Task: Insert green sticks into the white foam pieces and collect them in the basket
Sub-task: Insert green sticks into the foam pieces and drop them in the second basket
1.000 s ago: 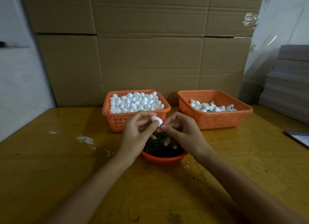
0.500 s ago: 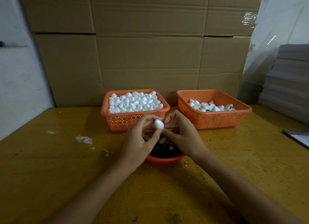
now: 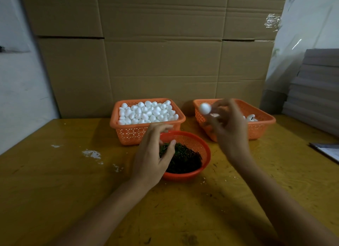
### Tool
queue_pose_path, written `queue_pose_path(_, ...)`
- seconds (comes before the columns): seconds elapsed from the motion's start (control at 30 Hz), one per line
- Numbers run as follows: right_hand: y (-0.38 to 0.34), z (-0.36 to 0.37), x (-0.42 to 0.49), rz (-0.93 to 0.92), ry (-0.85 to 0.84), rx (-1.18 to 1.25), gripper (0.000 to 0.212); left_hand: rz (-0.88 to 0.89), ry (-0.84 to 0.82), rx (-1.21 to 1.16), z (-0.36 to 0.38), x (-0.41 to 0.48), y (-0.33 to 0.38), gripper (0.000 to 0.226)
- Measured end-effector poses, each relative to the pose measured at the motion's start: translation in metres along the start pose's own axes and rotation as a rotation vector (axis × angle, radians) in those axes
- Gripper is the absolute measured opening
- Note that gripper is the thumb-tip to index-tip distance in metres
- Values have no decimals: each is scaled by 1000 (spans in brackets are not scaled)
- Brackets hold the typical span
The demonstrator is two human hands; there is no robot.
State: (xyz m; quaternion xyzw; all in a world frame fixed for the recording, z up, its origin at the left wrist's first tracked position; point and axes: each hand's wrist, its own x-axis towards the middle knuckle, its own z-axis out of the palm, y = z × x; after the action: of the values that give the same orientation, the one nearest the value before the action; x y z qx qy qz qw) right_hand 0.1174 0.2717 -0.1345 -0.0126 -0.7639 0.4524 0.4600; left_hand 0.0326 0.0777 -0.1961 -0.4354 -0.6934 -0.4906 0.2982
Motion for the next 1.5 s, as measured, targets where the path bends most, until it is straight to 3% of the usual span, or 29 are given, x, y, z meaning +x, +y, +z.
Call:
queue_pose_path(0.13, -1, -45, 21, -196, 455, -93, 19, 69, -48, 42, 2, -2, 4, 26)
queue_pose_path(0.23, -3, -66, 31, -328, 707, -87, 17, 112, -103, 50, 4, -4, 7, 27)
queue_pose_path(0.33, 2, -74, 35, -402, 802, -135, 12, 147, -136, 81, 3, -5, 8, 28)
queue_pose_path(0.43, 14, -74, 39, -332, 821, -263, 15, 152, -153, 91, 3, -5, 9, 27)
queue_pose_path(0.5, 30, -73, 45, -219, 712, -429, 22, 154, -161, 101, 2, -4, 8, 26)
queue_pose_path(0.63, 63, -73, 44, 145, 152, -787, 36, 161, -188, 114, 0, -4, 8, 24)
queue_pose_path(0.7, 70, -75, 41, 213, 53, -858, 44, 170, -196, 129, 0, -4, 7, 24)
queue_pose_path(0.77, 71, -77, 42, 234, 36, -857, 35, 171, -205, 140, 1, -4, 7, 23)
queue_pose_path(0.97, 45, -49, 27, 73, -88, -758, 15, 158, -230, 150, 0, -4, 8, 22)
queue_pose_path(1.07, 21, -18, 10, -113, -300, -689, 14, 143, -245, 161, -1, -3, 10, 23)
queue_pose_path(1.13, 8, 3, -4, -224, -548, -628, 19, 120, -258, 166, -2, -3, 10, 25)
queue_pose_path(1.27, 2, 26, -24, -146, -1015, -724, 40, 106, -262, 144, -4, -1, 9, 27)
queue_pose_path(1.5, -1, 27, -20, -103, -1145, -859, 47, 52, -278, 125, -7, 3, 2, 33)
